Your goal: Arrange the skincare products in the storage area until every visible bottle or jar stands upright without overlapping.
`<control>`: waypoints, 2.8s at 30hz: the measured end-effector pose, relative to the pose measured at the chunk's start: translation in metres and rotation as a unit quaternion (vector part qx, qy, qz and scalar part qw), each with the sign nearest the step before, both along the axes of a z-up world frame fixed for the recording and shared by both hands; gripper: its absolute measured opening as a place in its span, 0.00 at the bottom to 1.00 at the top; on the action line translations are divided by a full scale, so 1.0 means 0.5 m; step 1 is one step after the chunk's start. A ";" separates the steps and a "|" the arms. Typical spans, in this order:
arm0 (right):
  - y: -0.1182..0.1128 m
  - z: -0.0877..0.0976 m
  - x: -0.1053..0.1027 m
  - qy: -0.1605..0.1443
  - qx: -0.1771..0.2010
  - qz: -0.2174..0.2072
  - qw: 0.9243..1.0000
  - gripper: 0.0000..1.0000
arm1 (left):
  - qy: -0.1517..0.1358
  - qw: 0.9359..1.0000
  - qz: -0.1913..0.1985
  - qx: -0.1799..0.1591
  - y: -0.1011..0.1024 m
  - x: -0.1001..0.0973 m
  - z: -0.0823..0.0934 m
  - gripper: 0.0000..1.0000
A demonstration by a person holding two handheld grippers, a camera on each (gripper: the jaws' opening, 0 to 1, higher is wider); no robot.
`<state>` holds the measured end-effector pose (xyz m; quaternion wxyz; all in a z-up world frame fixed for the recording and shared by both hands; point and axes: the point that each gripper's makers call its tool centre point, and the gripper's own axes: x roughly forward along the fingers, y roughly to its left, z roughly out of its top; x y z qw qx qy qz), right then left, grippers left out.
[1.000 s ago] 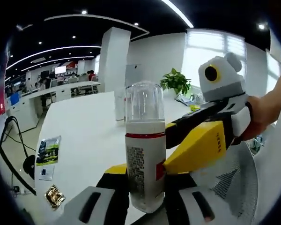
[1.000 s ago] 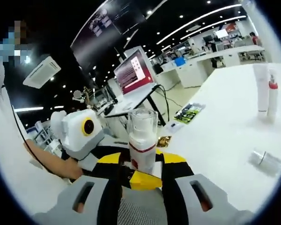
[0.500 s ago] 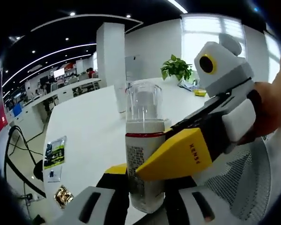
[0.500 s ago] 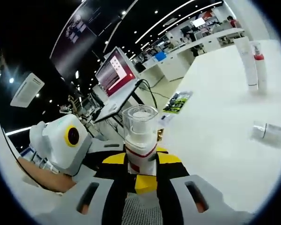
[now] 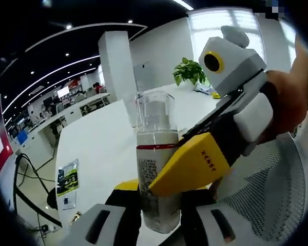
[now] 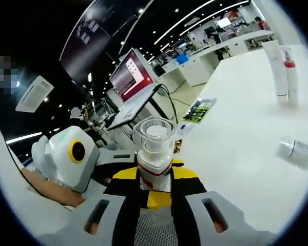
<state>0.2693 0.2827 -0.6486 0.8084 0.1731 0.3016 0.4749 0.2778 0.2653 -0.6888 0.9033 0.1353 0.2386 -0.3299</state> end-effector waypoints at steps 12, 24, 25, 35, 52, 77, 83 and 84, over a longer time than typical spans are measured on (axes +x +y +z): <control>-0.013 -0.005 0.009 -0.004 -0.005 -0.006 1.000 0.19 | -0.014 1.000 -0.013 0.019 -0.001 0.004 -0.005 0.30; -0.059 -0.008 0.019 -0.035 -0.018 -0.007 0.999 0.19 | 0.027 0.998 -0.045 0.024 -0.021 -0.017 -0.035 0.30; -0.063 0.000 0.025 -0.036 -0.006 -0.013 0.999 0.19 | 0.018 0.998 -0.061 0.029 -0.027 -0.022 -0.033 0.28; -0.056 -0.024 0.003 -0.073 -0.026 0.061 0.995 0.19 | 0.052 0.993 -0.088 0.055 -0.032 -0.043 -0.063 0.25; -0.036 -0.043 -0.002 -0.049 0.053 0.103 0.992 0.20 | 0.141 0.987 -0.075 0.021 -0.025 -0.067 -0.086 0.22; -0.062 -0.057 0.028 -0.064 0.030 0.111 0.991 0.20 | 0.084 0.990 -0.057 0.100 -0.003 -0.034 -0.104 0.29; -0.091 -0.073 0.051 -0.056 0.015 0.084 0.995 0.20 | 0.101 0.988 -0.037 0.108 0.010 -0.029 -0.121 0.36; -0.095 -0.068 0.056 -0.058 0.018 0.079 0.995 0.20 | 0.098 0.988 -0.040 0.113 0.010 -0.030 -0.122 0.36</control>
